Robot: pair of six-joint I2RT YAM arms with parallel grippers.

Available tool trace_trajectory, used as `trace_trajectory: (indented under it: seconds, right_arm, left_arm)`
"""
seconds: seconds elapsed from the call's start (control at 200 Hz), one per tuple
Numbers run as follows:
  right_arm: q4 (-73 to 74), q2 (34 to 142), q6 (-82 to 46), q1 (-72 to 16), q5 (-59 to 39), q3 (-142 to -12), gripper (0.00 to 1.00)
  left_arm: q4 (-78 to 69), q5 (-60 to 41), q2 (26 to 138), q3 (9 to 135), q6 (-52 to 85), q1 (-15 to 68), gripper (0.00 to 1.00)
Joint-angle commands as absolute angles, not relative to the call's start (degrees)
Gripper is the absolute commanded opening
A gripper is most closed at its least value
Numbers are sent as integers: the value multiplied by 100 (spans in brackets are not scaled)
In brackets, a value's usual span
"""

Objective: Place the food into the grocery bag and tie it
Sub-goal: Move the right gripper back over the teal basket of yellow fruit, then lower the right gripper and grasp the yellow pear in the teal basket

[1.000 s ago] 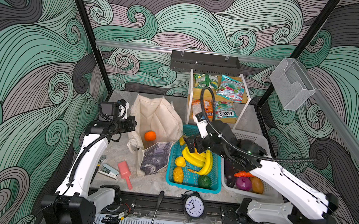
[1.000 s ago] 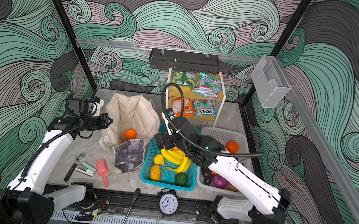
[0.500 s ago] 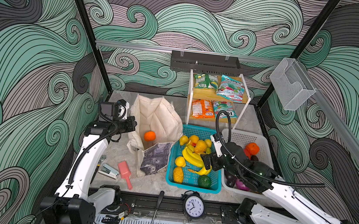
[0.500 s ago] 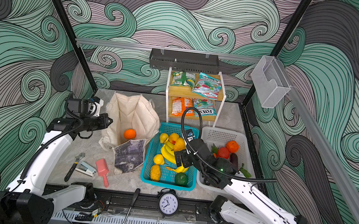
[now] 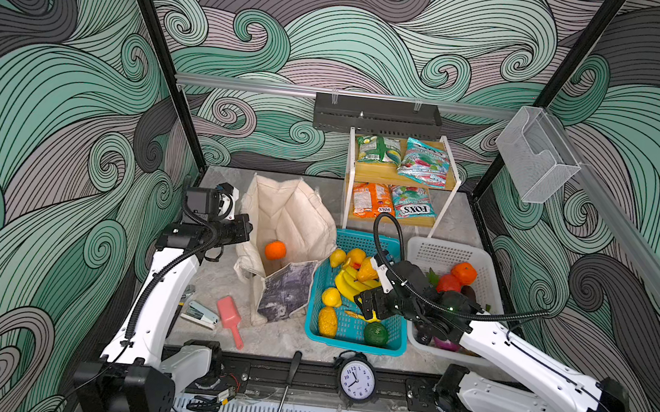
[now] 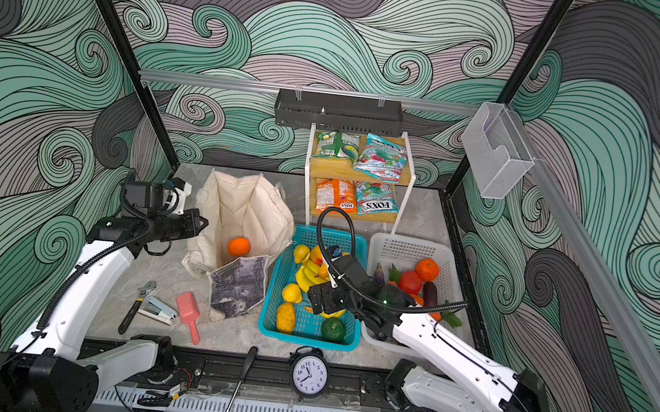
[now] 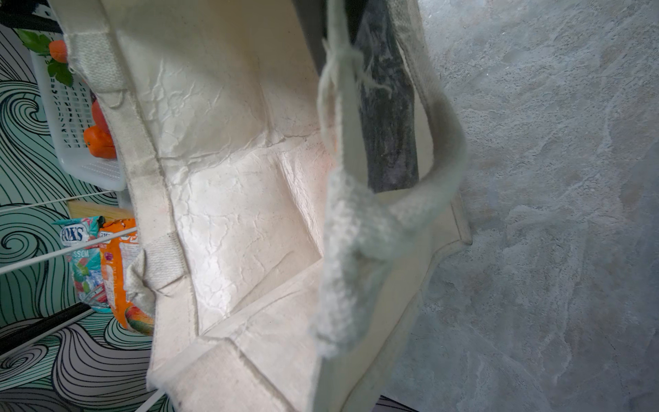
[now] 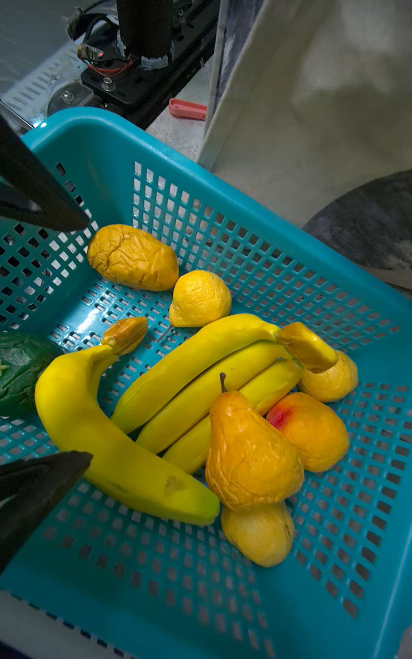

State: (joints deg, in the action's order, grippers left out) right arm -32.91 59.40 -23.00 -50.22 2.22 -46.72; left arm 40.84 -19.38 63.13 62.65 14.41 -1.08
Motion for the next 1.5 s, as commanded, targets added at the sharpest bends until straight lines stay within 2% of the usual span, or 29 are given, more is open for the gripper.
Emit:
trace_trajectory:
  seconds: [0.0,0.09,0.23,0.355,0.51,0.69,0.871,1.101,1.496]
  right_arm:
    - [-3063,6000,-2553,-5018,-88,-4540,92]
    - [-2925,6129,-2510,-5060,-228,-4504,90]
    - [-2710,6261,-2580,-5005,381,-4494,87]
    - [-2691,6581,-2523,-4672,498,-4859,85]
    - [-2878,7158,-2289,-4376,1102,-5333,87]
    - [-2678,7770,-2308,-3850,597,-5536,88]
    - [-2663,8313,-2367,-3762,621,-5745,84]
    - [-2534,8605,-2444,-3644,958,-5672,85]
    - [-2153,9019,-2767,-3515,562,-5648,85]
  left_arm:
    - [4042,-1820,6214,6253,1364,-53,0]
    - [4038,-1871,6206,6258,1354,-53,0]
    - [4062,-1811,6240,6264,1337,-44,0]
    - [4077,-1757,6223,6256,1320,-1,0]
    - [4087,-1723,6218,6267,1305,18,0]
    - [4104,-1689,6171,6276,1259,26,0]
    - [4084,-1738,6176,6261,1272,35,0]
    - [4081,-1741,6175,6267,1267,44,0]
    - [4088,-1767,6188,6269,1262,44,0]
